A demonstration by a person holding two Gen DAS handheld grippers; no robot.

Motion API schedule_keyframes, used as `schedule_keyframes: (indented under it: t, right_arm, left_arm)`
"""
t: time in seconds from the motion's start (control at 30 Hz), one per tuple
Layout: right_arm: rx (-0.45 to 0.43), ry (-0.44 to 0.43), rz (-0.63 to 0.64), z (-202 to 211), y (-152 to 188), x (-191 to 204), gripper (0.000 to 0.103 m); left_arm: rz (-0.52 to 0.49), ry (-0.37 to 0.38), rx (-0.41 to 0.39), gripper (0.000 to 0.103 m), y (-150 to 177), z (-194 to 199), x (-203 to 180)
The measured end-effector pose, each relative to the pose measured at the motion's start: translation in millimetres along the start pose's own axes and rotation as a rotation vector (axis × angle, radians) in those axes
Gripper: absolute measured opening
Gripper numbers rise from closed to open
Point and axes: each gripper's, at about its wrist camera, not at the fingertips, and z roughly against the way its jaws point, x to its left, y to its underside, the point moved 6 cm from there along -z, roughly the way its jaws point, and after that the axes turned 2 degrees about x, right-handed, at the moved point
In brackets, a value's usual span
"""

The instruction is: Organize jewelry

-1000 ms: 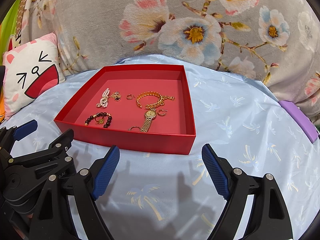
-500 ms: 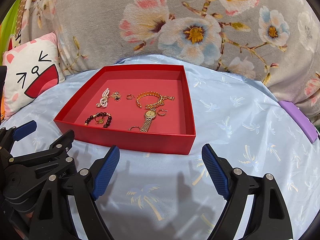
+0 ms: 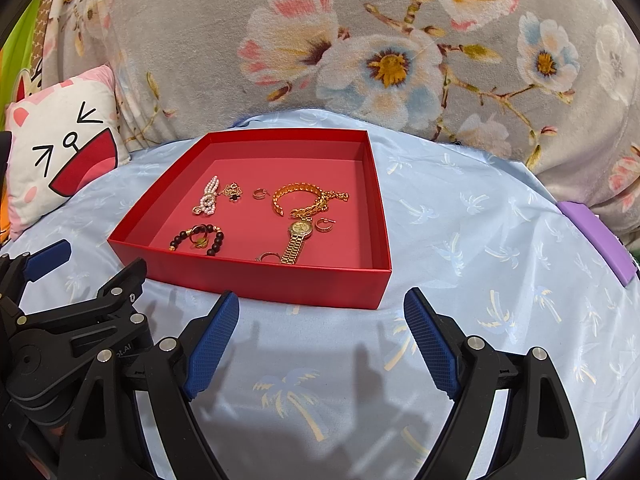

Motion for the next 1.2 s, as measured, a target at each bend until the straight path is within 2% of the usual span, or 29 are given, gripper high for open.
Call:
schedule_keyframes:
  t: [1.2]
  right_arm:
    - [0.0, 0.001, 0.002, -0.1, -0.2, 0.6, 0.083]
  left_arm:
    - [0.002, -0.014, -0.014, 0.083, -0.9, 4.2, 1.2]
